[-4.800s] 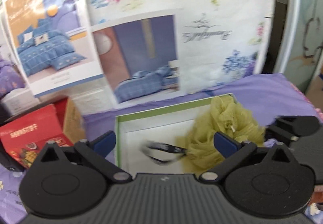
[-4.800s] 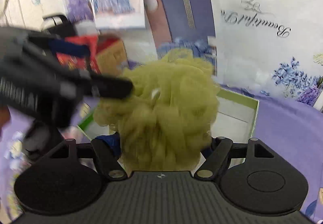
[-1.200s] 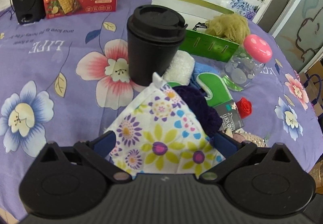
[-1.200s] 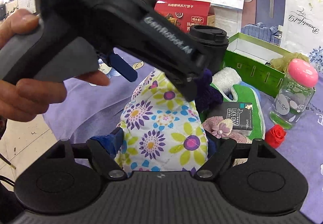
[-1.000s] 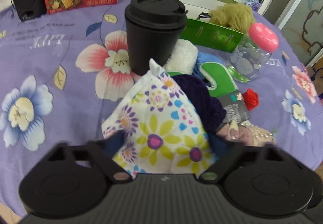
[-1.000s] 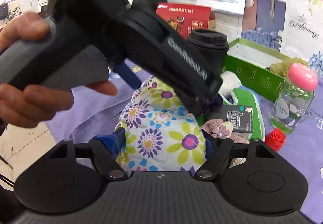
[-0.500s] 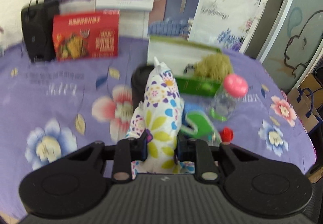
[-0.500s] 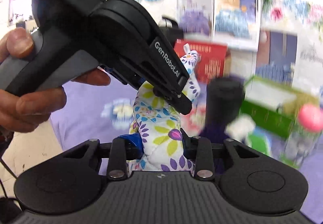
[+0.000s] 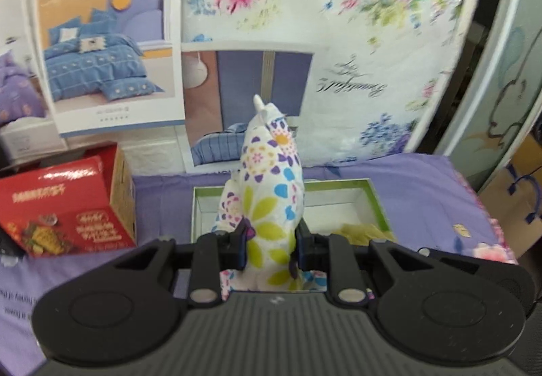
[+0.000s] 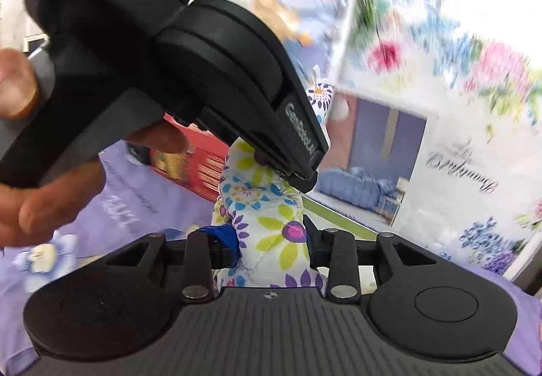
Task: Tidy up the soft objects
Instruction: 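Lower the pillow flat into the green box and open the right tool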
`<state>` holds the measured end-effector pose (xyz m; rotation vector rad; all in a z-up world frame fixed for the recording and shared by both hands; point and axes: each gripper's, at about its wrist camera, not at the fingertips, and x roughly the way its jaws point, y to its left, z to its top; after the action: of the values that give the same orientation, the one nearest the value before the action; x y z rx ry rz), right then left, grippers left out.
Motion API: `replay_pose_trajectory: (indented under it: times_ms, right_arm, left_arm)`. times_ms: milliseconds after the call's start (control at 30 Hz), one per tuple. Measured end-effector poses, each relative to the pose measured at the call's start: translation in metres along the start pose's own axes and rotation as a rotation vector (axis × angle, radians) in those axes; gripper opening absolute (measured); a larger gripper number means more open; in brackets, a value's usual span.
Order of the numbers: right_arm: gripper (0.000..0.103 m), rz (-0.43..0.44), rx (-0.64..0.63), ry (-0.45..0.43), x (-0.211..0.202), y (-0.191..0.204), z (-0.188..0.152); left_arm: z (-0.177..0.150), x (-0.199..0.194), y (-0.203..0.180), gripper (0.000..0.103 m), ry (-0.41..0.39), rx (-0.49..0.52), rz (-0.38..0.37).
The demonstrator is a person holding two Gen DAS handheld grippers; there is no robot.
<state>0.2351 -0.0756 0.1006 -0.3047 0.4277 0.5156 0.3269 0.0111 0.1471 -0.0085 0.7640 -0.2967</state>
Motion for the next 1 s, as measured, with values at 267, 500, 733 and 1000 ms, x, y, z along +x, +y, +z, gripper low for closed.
replay_pose_trajectory:
  times_ms: [267,500,733,1000]
  right_arm:
    - [0.026,0.016,0.128,0.224,0.062,-0.045,-0.028]
    - [0.029,-0.041,0.245,0.120,0.014,-0.069,-0.036]
    - [0.032,-0.093,0.221,0.056,-0.040,-0.050,-0.029]
    - [0.034,-0.253,0.322,-0.022,-0.106,0.002,-0.050]
  left_arm:
    - [0.002,0.077,0.023,0.101,0.017,0.059,0.234]
    - [0.002,0.037,0.029,0.102,-0.036,0.027,0.229]
    - [-0.035,-0.028,0.005,0.102,-0.092,0.046,0.210]
    - [-0.119,-0.116,-0.015,0.102,-0.224,-0.015,0.193]
